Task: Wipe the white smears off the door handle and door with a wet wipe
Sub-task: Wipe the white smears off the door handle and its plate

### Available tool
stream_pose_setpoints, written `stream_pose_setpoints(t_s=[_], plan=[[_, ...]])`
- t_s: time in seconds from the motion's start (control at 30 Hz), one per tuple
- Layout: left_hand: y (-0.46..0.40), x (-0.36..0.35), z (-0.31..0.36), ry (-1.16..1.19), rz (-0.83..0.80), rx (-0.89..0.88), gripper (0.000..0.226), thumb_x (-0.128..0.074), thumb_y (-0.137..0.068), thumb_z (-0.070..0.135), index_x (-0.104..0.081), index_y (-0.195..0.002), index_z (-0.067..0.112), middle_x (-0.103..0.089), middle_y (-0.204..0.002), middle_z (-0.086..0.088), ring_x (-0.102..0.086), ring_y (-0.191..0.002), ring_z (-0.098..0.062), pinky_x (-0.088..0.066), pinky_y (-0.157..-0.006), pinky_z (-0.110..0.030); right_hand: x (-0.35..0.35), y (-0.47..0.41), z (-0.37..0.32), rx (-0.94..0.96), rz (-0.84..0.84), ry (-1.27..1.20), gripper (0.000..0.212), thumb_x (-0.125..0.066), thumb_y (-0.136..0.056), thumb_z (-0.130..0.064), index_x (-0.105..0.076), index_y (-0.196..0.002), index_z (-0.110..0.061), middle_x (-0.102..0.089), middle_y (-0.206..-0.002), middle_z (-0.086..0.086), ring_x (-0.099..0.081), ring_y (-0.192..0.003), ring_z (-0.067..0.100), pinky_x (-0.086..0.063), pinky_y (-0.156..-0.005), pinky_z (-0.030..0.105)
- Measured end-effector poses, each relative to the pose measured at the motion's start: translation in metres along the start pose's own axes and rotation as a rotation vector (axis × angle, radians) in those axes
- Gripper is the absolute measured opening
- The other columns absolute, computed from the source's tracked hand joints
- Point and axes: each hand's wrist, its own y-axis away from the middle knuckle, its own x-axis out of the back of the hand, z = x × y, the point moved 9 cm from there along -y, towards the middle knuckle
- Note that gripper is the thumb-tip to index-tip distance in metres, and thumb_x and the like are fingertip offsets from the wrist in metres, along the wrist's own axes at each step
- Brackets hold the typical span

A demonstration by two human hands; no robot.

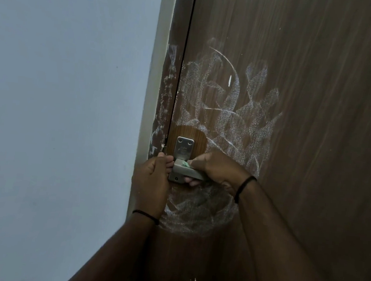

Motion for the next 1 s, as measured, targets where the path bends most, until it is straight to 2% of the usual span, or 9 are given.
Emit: stream_pose_setpoints(t_s=[0.1,0.17,0.23,0.37,0.5,0.67,0.77,0.93,1.0], plan=[[-0.001,0.001,-0.003,0.002,-0.016,0.005,0.034,-0.048,-0.101,0.038,-0.072,-0.077,0.039,-0.075,-0.081,0.017,-0.071,-0.079,-0.002,-0.053,-0.073,-0.024,0.021,0.012,0.024,-0.028,0.028,-0.192,0.026,-0.059,-0.097,-0.014,-0.066,-0.106,0.009,-0.075,-0.083,0.021,-0.074,-0.069,0.022,-0.059,-0.061,0.024],[-0.002,0.001,-0.005,0.002,-0.017,0.007,0.033,-0.049,-0.101,0.039,-0.072,-0.078,0.039,-0.075,-0.082,0.016,-0.071,-0.082,-0.005,-0.055,-0.077,-0.028,0.036,0.022,0.048,-0.058,0.096,-0.262,0.026,-0.058,-0.098,-0.023,-0.067,-0.108,-0.001,-0.077,-0.088,0.016,-0.076,-0.077,0.021,-0.054,-0.062,0.024],[-0.002,0.0,-0.006,0.003,-0.008,0.007,0.031,-0.049,-0.101,0.039,-0.072,-0.08,0.038,-0.075,-0.083,0.015,-0.071,-0.083,-0.006,-0.056,-0.078,-0.029,0.038,0.028,0.066,-0.057,0.125,-0.42,0.025,-0.057,-0.098,-0.026,-0.067,-0.107,-0.005,-0.076,-0.093,0.017,-0.076,-0.081,0.022,-0.057,-0.066,0.026],[-0.001,0.001,-0.008,0.017,-0.013,0.009,0.027,-0.051,-0.1,0.036,-0.072,-0.084,0.036,-0.076,-0.082,0.014,-0.072,-0.082,-0.005,-0.056,-0.079,-0.027,0.029,0.031,0.079,-0.029,0.223,-0.687,0.02,-0.055,-0.099,-0.02,-0.066,-0.1,-0.004,-0.076,-0.088,0.02,-0.076,-0.074,0.022,-0.059,-0.066,0.027],[-0.001,0.002,-0.007,0.047,-0.039,0.01,0.026,-0.051,-0.1,0.032,-0.073,-0.086,0.034,-0.077,-0.085,0.009,-0.073,-0.085,-0.01,-0.057,-0.081,-0.027,0.027,0.039,0.083,0.042,0.377,-0.856,0.013,-0.058,-0.096,-0.014,-0.066,-0.103,-0.006,-0.077,-0.087,0.013,-0.075,-0.074,0.019,-0.06,-0.06,0.023],[0.004,-0.001,-0.006,0.063,-0.029,-0.012,0.027,-0.05,-0.102,0.029,-0.072,-0.089,0.036,-0.076,-0.087,0.014,-0.072,-0.087,-0.007,-0.055,-0.074,-0.016,-0.017,0.042,0.096,0.118,0.484,-1.329,0.013,-0.056,-0.097,-0.017,-0.062,-0.108,-0.01,-0.075,-0.086,0.008,-0.074,-0.078,0.016,-0.06,-0.063,0.023],[0.006,-0.001,-0.007,0.087,-0.031,-0.018,0.026,-0.05,-0.102,0.028,-0.073,-0.092,0.032,-0.077,-0.089,0.011,-0.072,-0.086,-0.007,-0.055,-0.072,-0.014,-0.041,0.035,0.094,0.11,0.474,-1.527,0.012,-0.052,-0.1,-0.012,-0.06,-0.107,-0.009,-0.076,-0.079,0.008,-0.075,-0.075,0.016,-0.06,-0.063,0.023],[0.004,0.002,-0.007,0.092,-0.028,-0.021,0.027,-0.05,-0.102,0.026,-0.076,-0.093,0.025,-0.077,-0.086,0.01,-0.073,-0.083,-0.007,-0.054,-0.069,-0.012,-0.081,0.013,0.071,0.035,0.31,-1.559,0.015,-0.05,-0.099,-0.006,-0.063,-0.107,-0.007,-0.075,-0.082,0.01,-0.073,-0.074,0.018,-0.061,-0.062,0.025],[0.004,0.002,-0.01,0.092,-0.031,-0.012,0.027,-0.051,-0.102,0.027,-0.077,-0.095,0.024,-0.077,-0.088,0.008,-0.073,-0.086,-0.008,-0.055,-0.072,-0.015,-0.081,0.008,0.066,0.035,0.312,-1.561,0.017,-0.048,-0.1,-0.005,-0.064,-0.104,-0.008,-0.072,-0.081,0.01,-0.068,-0.073,0.017,-0.059,-0.059,0.024]])
